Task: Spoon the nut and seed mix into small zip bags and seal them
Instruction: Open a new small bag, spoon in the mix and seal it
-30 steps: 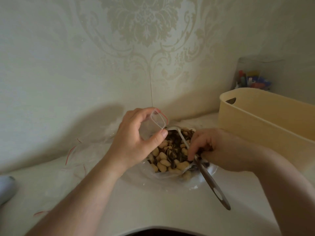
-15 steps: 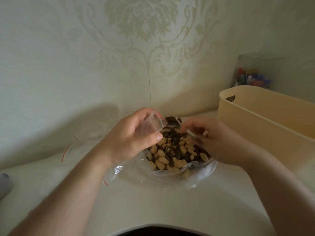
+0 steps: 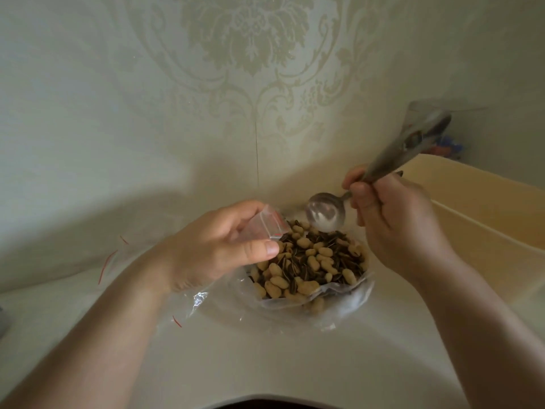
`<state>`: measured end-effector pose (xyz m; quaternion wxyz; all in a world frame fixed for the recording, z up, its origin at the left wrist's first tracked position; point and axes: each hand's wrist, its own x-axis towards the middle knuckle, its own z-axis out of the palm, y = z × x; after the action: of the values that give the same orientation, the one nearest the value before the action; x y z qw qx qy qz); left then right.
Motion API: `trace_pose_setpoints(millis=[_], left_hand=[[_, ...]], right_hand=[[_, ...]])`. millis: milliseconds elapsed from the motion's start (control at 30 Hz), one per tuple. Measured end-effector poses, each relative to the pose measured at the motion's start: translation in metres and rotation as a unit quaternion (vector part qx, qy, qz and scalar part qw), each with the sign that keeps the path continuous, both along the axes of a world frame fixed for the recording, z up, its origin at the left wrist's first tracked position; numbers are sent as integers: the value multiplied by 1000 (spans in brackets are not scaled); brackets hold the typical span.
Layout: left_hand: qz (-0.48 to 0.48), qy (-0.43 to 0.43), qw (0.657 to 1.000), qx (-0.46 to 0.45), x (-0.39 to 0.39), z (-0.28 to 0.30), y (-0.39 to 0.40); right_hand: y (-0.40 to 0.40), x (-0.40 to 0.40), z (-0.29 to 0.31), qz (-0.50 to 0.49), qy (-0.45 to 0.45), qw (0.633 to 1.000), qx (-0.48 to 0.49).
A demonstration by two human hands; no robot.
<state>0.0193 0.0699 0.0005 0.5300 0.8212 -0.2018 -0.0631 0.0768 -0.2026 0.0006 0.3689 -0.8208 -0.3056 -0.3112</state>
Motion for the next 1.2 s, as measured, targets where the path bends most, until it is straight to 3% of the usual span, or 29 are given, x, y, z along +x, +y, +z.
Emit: trace_pose_setpoints(millis=[233,567,900,1200], left_hand=[[-13,63,998,17,-1,-6,-7],[0,64,998,2,2,-14,-11],[2,51,998,-44,7,-19,-13],[84,37,996,-21,13,-20,-7]], right_hand=[[-8,-6,9,-56,11,995,-81],[8,-11,4,-49,-2,989,-142],[25,-14,-4,-10,43,997,-59],[31,-15,-14,-2,36,999,-40]])
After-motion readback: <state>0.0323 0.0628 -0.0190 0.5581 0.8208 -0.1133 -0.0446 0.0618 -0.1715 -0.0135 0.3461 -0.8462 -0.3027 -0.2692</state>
